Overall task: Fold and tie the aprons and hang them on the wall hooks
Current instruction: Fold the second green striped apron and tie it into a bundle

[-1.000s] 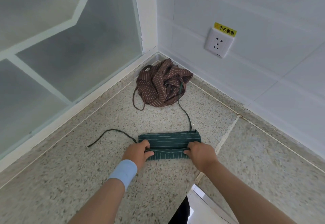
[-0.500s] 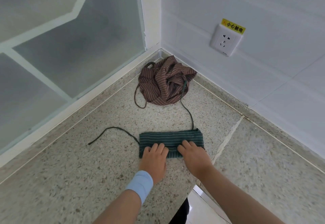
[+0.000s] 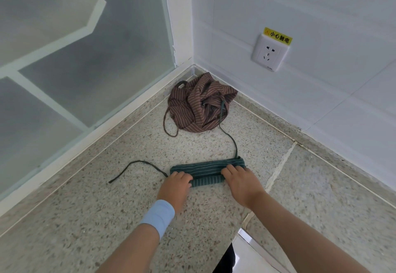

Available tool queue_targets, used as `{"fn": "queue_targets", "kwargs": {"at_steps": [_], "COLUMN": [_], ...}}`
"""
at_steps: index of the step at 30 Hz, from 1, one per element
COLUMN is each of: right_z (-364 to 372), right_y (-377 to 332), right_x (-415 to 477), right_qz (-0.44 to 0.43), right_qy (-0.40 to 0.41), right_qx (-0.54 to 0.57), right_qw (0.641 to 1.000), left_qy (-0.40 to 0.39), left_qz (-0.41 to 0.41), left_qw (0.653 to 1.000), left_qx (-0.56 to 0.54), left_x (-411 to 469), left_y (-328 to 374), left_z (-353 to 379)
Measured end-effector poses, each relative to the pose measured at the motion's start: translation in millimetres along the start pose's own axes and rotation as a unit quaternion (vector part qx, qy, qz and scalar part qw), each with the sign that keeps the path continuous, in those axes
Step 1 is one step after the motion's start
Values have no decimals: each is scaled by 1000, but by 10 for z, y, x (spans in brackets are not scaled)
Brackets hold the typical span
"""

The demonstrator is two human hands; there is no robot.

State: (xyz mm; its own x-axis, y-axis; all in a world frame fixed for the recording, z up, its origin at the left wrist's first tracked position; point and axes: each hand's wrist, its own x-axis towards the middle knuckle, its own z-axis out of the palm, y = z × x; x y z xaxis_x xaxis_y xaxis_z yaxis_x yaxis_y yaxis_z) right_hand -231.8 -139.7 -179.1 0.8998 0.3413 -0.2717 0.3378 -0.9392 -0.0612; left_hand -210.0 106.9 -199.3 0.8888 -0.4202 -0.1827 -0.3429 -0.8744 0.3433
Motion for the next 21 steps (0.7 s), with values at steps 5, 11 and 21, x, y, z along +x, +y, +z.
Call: {"fn": "queue_targets", "kwargs": {"at_steps": [5,11,21], "right_z": [-64,-192,-215], "right_y": [103,154,-61], "right_x": [163,424,528], "right_qz": [2,35,42], "right_qy": [-20,-71,13], "right_qx": [15,-10,-24], "right_qw": [1000,997,999], "left_qy": [-66,-99,5], "left_qz": [-70,-116,84], "left_qw": [991,988,994], "left_qx": [-93,-35,73], "left_x": [215,544,299], "left_y": [-60,-99,282], "left_z": [-176,-214,215]}}
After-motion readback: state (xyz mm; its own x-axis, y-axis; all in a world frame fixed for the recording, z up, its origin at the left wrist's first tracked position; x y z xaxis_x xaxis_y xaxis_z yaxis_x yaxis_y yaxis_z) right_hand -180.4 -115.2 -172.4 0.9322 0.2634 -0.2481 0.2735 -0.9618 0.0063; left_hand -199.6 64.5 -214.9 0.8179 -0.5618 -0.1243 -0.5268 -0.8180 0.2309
